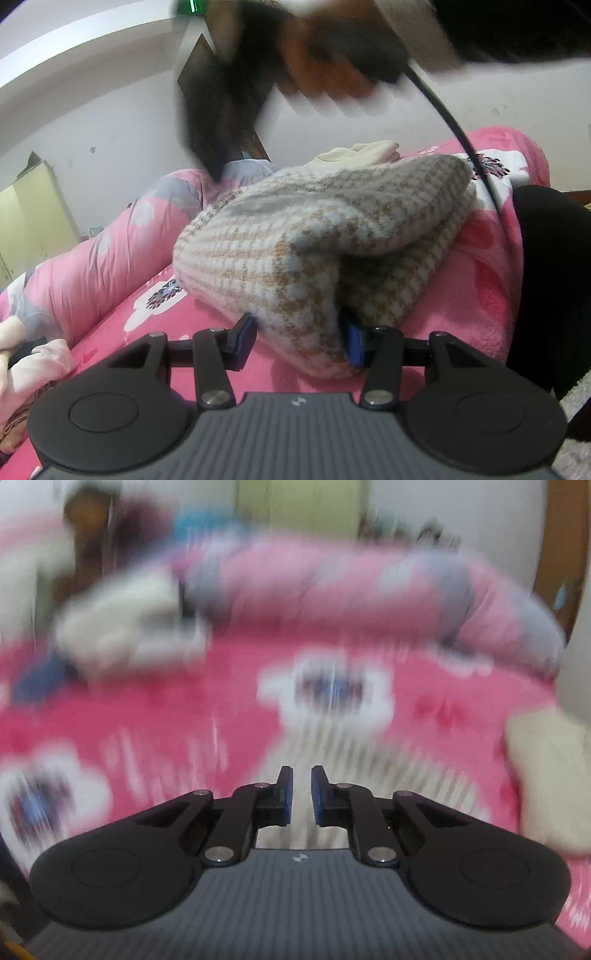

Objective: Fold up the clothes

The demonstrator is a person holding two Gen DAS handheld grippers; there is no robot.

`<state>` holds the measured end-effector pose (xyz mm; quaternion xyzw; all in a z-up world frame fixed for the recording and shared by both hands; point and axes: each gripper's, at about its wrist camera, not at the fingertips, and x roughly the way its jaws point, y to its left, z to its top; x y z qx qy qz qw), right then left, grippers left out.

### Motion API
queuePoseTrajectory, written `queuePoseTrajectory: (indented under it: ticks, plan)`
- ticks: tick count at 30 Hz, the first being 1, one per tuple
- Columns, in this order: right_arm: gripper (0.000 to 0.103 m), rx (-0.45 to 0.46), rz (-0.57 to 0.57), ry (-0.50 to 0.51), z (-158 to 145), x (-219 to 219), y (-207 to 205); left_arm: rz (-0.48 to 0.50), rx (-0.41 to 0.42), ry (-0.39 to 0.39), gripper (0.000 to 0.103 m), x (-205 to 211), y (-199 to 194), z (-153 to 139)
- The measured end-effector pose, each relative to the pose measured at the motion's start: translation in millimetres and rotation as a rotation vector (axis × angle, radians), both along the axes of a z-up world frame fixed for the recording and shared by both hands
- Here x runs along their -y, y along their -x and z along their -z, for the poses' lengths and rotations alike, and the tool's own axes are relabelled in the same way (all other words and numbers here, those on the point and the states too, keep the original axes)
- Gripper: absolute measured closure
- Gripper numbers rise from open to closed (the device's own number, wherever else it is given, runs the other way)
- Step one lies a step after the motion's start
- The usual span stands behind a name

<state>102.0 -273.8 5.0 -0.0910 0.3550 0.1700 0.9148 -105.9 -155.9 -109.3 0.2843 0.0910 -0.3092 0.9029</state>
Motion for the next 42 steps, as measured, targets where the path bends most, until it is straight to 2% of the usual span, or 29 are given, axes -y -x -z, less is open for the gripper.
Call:
queuePoseTrajectory:
  ticks: [2, 5, 6, 8, 11, 12, 16, 19, 22, 24, 25, 27, 30, 33, 36, 39, 40, 42]
  plan:
    - [0.097, -0.04, 0.014, -0.003, 59, 5, -6, 0.006, 0.011, -0.012, 0.054, 0, 1, 0]
    - [0.097, -0.096, 0.081, -0.097, 37, 17, -11, 0.015, 0.013, -0.017, 0.054, -2, 3, -1]
    - [0.096, -0.091, 0.071, -0.06, 26, 13, -7, 0.017, 0.011, -0.015, 0.054, -3, 2, -1]
    - [0.093, -0.03, 0.052, -0.031, 0, 7, 9, 0.021, 0.004, -0.009, 0.054, -4, 3, -2]
    - [0.092, 0.066, -0.057, -0.08, -36, -5, 48, 0.022, -0.006, -0.004, 0.054, -4, 3, -2]
    - [0.093, 0.066, -0.094, -0.058, -32, -11, 57, 0.025, -0.008, -0.004, 0.054, -5, 3, -1]
    - [0.095, -0.013, -0.142, 0.087, 53, -26, 60, 0.037, -0.019, -0.004, 0.054, -6, 4, 0]
    - [0.095, -0.065, -0.078, 0.003, 29, -17, 54, 0.043, -0.017, -0.011, 0.054, -7, 5, -1]
    - [0.094, 0.01, -0.125, 0.061, -3, -22, 82, 0.037, -0.027, -0.002, 0.054, -9, 6, -1]
    - [0.094, 0.026, -0.174, 0.038, -16, -21, 102, 0.016, -0.05, 0.016, 0.053, -10, 4, -2]
    - [0.094, 0.004, -0.183, 0.05, -9, -21, 108, 0.006, -0.061, 0.026, 0.052, -10, 3, -3]
    - [0.095, -0.098, -0.175, 0.122, 31, -27, 102, -0.025, -0.105, 0.031, 0.051, -12, -2, -2]
    - [0.095, -0.073, -0.154, 0.161, 69, -29, 103, -0.045, -0.151, 0.078, 0.05, -20, -5, -4]
    - [0.095, -0.109, -0.142, 0.119, 44, -27, 102, -0.048, -0.17, 0.102, 0.049, -25, -6, -8]
    - [0.095, -0.067, -0.199, 0.081, 14, -29, 116, -0.049, -0.182, 0.112, 0.049, -29, -5, -8]
    - [0.095, -0.113, -0.239, 0.053, 29, -33, 113, -0.049, -0.195, 0.089, 0.047, -29, -6, -6]
    - [0.096, -0.15, -0.225, 0.078, 51, -35, 107, -0.045, -0.196, 0.081, 0.047, -31, -5, -5]
    - [0.097, -0.114, -0.23, 0.091, 76, -34, 107, -0.035, -0.195, 0.067, 0.047, -36, -2, -3]
